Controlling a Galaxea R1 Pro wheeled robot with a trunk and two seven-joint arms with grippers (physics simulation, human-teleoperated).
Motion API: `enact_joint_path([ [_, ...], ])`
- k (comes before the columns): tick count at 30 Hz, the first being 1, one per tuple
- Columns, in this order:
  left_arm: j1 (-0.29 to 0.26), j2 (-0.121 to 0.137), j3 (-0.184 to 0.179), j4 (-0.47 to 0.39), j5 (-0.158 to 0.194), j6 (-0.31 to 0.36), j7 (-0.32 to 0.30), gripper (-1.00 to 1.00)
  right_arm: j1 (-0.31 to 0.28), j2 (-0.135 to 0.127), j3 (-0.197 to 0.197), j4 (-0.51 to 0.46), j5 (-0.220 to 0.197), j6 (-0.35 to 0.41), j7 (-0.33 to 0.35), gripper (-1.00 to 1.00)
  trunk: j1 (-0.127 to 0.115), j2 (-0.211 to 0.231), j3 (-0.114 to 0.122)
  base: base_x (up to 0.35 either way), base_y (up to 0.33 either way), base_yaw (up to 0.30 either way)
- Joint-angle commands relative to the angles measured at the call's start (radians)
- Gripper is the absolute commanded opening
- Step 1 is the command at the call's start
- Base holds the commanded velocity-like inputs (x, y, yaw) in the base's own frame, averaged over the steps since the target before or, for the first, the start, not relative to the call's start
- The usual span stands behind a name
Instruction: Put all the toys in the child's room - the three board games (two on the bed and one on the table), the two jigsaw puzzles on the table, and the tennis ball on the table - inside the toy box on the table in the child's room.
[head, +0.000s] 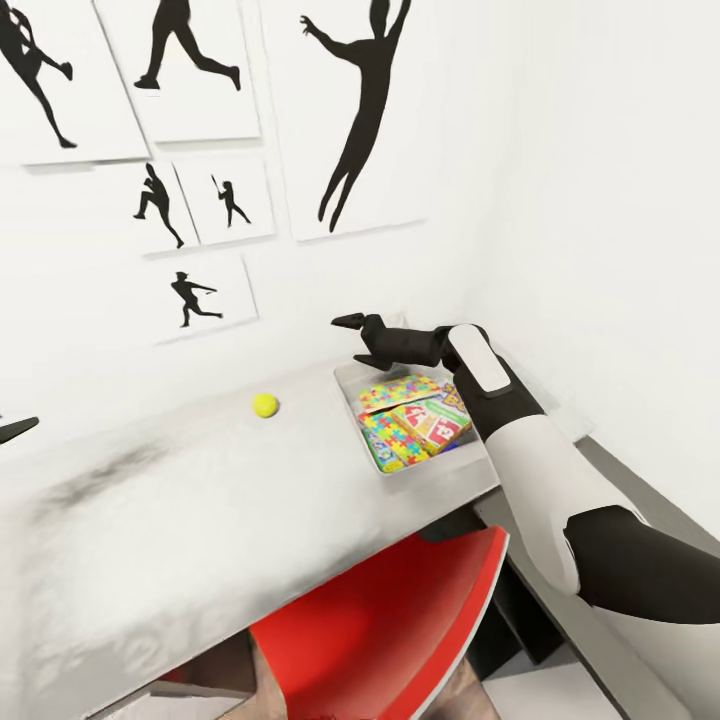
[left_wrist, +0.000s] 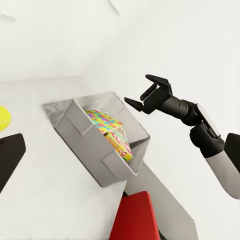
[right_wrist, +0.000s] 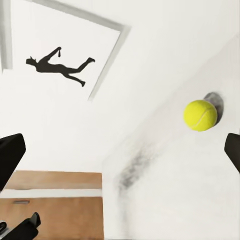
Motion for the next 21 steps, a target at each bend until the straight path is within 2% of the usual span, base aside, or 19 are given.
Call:
enact_joint_path([
  [1,-0.001,0.000,0.000,0.000,-0.002,0.011,-0.005,1.00,-0.001,0.000,0.001,-0.001,-0.010,0.001,-0.009,1.00,0.000,-0.001,-0.001,-0.058,0.001,0.288],
  [9,-0.001,0.000,0.000,0.000,-0.001,0.011,-0.005,1.00,0.000,0.000,0.001,-0.001,-0.010,0.002,-0.009,1.00,0.000,-0.001,-0.002,-0.108,0.067,0.288],
  [17,-0.001,0.000,0.001,0.000,0.000,0.011,-0.005,1.00,-0.001,0.000,0.001,-0.001,-0.010,0.003,-0.009,1.00,0.000,-0.001,-0.005,-0.018,0.028,0.288],
  [21,-0.001,0.000,0.001,0.000,0.000,0.011,-0.005,1.00,-0.001,0.000,0.001,-0.001,-0.010,0.003,-0.009,1.00,0.000,-0.001,-0.007,-0.002,0.192,0.288],
])
